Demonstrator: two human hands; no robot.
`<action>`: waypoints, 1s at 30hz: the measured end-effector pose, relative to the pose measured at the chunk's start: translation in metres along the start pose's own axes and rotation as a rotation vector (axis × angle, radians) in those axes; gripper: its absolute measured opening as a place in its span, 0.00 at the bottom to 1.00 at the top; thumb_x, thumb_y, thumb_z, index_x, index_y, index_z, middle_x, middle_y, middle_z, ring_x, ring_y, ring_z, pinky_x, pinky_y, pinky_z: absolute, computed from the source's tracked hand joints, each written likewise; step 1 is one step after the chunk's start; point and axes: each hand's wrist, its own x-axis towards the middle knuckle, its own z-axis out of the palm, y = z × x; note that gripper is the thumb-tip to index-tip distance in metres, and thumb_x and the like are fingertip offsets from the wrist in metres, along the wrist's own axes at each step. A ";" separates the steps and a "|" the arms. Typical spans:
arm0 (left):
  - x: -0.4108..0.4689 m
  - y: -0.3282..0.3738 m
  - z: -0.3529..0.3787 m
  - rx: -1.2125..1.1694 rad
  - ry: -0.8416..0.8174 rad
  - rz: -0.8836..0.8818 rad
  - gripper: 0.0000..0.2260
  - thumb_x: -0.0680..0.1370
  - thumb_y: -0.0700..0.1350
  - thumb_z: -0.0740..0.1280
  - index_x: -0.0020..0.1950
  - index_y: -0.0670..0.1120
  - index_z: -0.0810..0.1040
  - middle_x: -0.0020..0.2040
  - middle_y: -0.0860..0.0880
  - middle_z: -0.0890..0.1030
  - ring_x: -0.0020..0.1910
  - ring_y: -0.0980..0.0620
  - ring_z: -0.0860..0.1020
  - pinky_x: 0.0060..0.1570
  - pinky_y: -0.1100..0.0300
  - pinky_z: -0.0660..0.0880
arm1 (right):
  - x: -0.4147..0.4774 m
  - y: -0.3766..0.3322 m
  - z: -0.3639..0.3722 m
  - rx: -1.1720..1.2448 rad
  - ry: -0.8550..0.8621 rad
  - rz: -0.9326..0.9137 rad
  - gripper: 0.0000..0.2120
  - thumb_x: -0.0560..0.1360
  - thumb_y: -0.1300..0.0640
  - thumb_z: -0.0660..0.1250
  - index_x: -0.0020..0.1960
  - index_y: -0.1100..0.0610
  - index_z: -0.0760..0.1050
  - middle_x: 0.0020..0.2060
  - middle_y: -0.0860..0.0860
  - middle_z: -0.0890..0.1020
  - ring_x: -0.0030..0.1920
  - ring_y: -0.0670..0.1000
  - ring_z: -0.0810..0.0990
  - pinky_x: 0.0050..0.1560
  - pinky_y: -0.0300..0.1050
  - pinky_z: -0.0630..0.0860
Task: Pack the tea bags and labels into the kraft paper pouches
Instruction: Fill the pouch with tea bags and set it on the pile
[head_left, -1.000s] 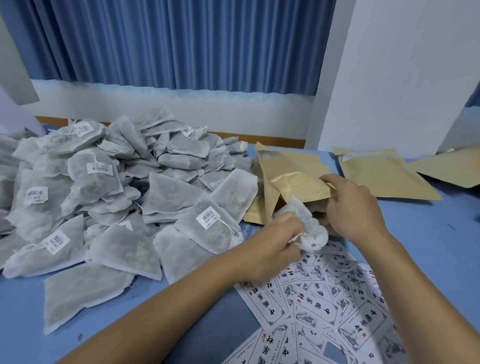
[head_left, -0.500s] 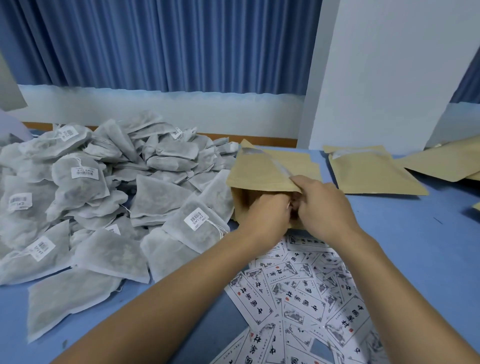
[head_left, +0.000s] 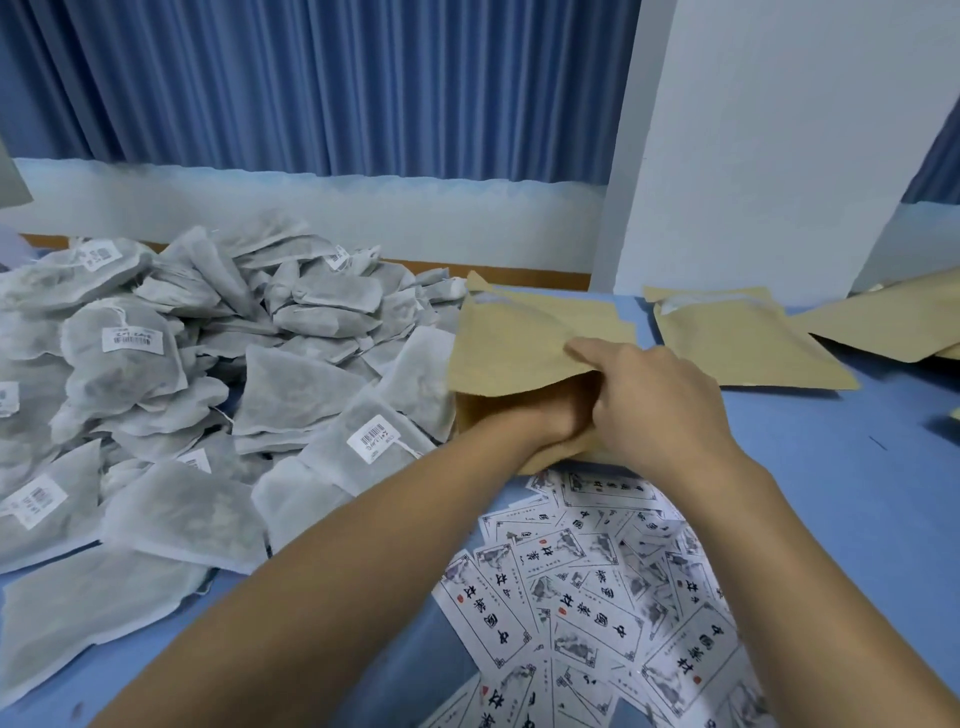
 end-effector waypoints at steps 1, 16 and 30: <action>-0.001 0.005 -0.001 -0.091 0.003 -0.069 0.16 0.86 0.42 0.54 0.73 0.40 0.68 0.71 0.41 0.74 0.70 0.46 0.72 0.70 0.55 0.67 | -0.001 0.000 0.002 -0.014 -0.001 0.007 0.29 0.67 0.65 0.59 0.62 0.42 0.75 0.30 0.47 0.64 0.37 0.60 0.70 0.34 0.47 0.64; -0.163 -0.005 -0.028 0.156 0.487 -0.123 0.12 0.66 0.41 0.67 0.49 0.46 0.81 0.58 0.46 0.79 0.57 0.45 0.77 0.65 0.39 0.64 | -0.011 -0.015 0.006 -0.074 -0.088 0.031 0.30 0.69 0.66 0.58 0.66 0.43 0.70 0.31 0.49 0.71 0.30 0.54 0.69 0.27 0.43 0.60; -0.165 -0.012 -0.029 -0.302 0.499 -0.388 0.37 0.71 0.28 0.63 0.76 0.53 0.60 0.80 0.48 0.51 0.80 0.47 0.53 0.69 0.60 0.65 | -0.013 -0.020 0.007 -0.112 -0.127 0.055 0.28 0.71 0.65 0.57 0.68 0.45 0.67 0.34 0.52 0.74 0.32 0.55 0.71 0.28 0.43 0.61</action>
